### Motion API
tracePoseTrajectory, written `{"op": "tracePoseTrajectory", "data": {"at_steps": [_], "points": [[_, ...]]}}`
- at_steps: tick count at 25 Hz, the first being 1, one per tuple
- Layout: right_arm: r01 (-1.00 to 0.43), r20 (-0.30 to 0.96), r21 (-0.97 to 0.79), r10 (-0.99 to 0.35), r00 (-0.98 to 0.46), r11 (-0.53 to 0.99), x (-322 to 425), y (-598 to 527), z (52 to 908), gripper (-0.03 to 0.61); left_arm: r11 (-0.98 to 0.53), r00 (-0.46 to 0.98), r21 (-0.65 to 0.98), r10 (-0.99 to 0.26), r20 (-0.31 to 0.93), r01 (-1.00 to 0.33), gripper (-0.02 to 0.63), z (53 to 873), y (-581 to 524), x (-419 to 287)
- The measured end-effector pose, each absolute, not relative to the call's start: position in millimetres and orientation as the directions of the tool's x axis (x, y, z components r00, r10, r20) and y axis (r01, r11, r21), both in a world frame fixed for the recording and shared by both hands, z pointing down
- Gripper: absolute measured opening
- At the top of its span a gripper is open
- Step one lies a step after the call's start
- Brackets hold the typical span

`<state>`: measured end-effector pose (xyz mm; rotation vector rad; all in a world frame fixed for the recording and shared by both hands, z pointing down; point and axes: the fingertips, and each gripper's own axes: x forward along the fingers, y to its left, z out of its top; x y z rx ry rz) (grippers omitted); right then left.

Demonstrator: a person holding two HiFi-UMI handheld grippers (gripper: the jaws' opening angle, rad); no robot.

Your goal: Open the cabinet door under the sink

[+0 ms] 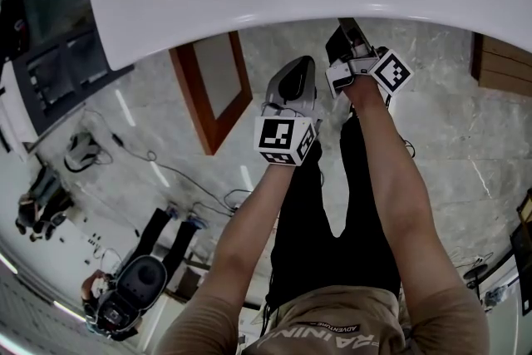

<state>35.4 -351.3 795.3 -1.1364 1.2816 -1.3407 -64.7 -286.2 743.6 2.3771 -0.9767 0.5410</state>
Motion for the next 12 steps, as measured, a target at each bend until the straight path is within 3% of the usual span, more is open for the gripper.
{"op": "tracePoseTrajectory", "data": {"at_steps": [6,12], "points": [[0.058,-0.024,-0.998,-0.998,-0.062,0.020,40,-351,798,0.089,-0.625,0.666,0.295,-0.513,0.542,-0.723,0.018,749,-282,-75],[0.023,-0.012,-1.000,-0.997,-0.074,0.010,39,-350,796,0.086,-0.608,0.665,0.320,-0.505,0.551,-0.727,0.018,753,-275,-81]]}}
